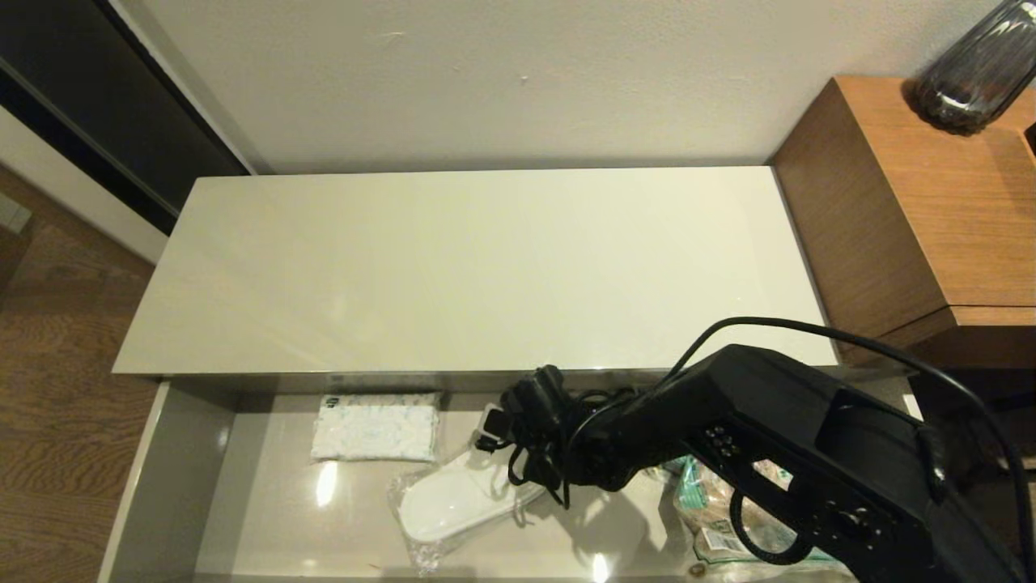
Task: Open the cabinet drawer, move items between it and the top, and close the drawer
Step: Take out the disposable slippers from the drawer
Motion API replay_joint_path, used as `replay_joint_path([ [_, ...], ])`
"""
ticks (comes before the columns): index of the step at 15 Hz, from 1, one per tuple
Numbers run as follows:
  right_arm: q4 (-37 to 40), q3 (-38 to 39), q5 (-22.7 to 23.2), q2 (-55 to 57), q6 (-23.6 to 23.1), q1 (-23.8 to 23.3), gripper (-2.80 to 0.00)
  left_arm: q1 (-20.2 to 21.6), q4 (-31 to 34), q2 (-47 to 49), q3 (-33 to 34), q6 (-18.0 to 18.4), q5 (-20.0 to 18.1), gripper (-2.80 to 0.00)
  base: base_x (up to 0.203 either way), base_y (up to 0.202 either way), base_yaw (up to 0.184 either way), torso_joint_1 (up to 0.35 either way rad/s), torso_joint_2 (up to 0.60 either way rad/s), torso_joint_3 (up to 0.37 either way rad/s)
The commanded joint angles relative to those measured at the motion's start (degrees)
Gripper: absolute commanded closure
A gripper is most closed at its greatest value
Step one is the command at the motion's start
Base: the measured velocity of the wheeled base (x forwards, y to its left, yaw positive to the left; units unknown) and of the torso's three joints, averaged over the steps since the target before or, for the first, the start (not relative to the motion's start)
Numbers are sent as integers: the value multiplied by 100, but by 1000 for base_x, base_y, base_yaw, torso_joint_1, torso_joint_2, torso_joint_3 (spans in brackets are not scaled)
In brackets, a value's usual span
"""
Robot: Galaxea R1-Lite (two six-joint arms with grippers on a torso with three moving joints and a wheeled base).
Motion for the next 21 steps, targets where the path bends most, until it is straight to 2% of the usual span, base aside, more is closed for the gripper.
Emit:
replay_joint_path([
  [1, 158, 140, -6, -399, 63, -29, 0, 1, -2, 7, 1, -1, 0, 0, 0, 0, 0, 0, 0, 0],
  [3, 296, 429, -11, -683, 198, -38, 0, 1, -2, 7, 1, -1, 0, 0, 0, 0, 0, 0, 0, 0],
  [7, 305, 1607, -12, -1364, 322, -39, 0, 1, -2, 7, 1, -1, 0, 0, 0, 0, 0, 0, 0, 0],
  [10, 281, 2200, -22, -1812, 472, -39, 0, 1, -2, 7, 1, -1, 0, 0, 0, 0, 0, 0, 0, 0],
  [21, 190, 2831, -133, -2623, 497, -19, 0, 1, -2, 7, 1, -1, 0, 0, 0, 0, 0, 0, 0, 0],
])
